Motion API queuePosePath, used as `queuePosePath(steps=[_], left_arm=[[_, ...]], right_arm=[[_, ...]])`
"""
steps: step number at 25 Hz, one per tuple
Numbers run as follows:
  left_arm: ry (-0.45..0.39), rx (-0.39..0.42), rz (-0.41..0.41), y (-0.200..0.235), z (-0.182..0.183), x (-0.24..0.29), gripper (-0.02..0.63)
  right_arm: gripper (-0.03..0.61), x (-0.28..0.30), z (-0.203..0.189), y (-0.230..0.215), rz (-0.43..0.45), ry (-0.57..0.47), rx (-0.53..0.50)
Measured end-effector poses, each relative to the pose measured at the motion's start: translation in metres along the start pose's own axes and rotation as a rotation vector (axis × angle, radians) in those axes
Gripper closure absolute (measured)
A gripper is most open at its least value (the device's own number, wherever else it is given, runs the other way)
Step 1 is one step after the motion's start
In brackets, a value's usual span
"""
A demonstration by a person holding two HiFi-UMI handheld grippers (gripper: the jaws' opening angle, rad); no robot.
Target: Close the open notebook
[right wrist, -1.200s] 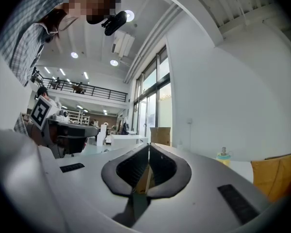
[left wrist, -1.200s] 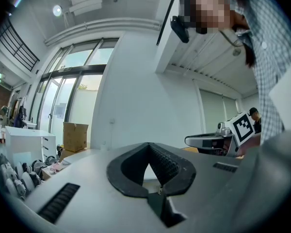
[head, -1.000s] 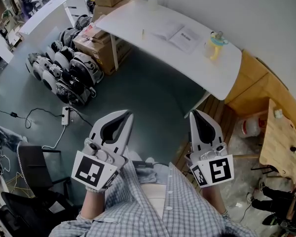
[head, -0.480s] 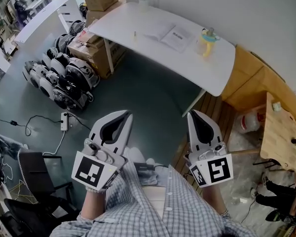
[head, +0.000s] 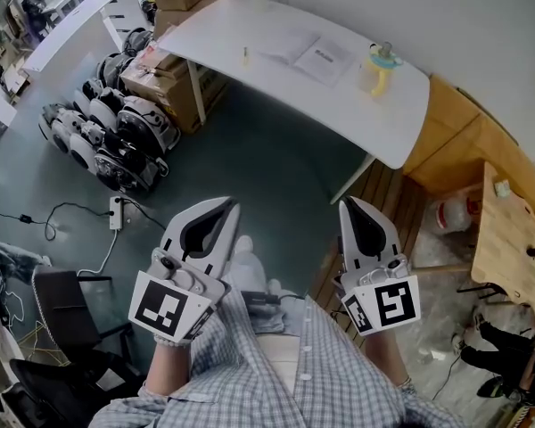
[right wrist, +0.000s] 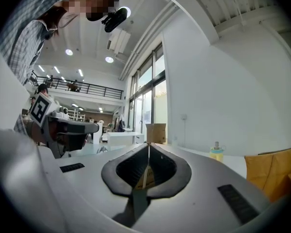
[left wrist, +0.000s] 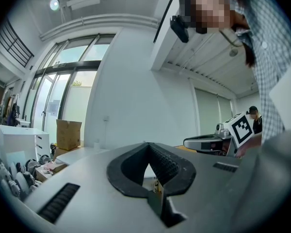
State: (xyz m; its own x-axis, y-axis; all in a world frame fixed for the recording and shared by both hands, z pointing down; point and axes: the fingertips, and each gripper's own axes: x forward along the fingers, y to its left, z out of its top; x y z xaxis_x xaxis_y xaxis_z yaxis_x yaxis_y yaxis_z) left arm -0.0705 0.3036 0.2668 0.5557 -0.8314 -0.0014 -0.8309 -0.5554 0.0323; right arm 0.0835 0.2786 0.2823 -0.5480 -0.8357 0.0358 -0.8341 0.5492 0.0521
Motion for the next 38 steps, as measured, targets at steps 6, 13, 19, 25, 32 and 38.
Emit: queuePosePath(steps=[6,13,19,25,32,38], left_arm=[[0.005,-0.006,-0.003,0.014,-0.001,0.010,0.606],[0.012,-0.019,-0.012,0.040,-0.005,0.032,0.606],[0.010,-0.019,-0.043,0.059,-0.004,0.057,0.606],[0.006,-0.018,-0.061,0.083,0.000,0.076,0.606],[-0.011,-0.014,-0.082,0.112,0.005,0.094,0.606],[-0.020,-0.014,-0.100,0.137,0.008,0.107,0.606]], right_arm=[[0.555,0.019,-0.002,0.000,0.008,0.015,-0.004],[0.555,0.047,-0.003,-0.008,-0.004,0.021,-0.004],[0.555,0.073,-0.004,-0.019,-0.027,0.031,-0.009],[0.555,0.099,0.001,-0.028,-0.050,0.027,-0.016],[0.555,0.132,0.006,-0.030,-0.069,0.024,-0.034],[0.555,0.156,0.010,-0.032,-0.091,0.027,-0.041]])
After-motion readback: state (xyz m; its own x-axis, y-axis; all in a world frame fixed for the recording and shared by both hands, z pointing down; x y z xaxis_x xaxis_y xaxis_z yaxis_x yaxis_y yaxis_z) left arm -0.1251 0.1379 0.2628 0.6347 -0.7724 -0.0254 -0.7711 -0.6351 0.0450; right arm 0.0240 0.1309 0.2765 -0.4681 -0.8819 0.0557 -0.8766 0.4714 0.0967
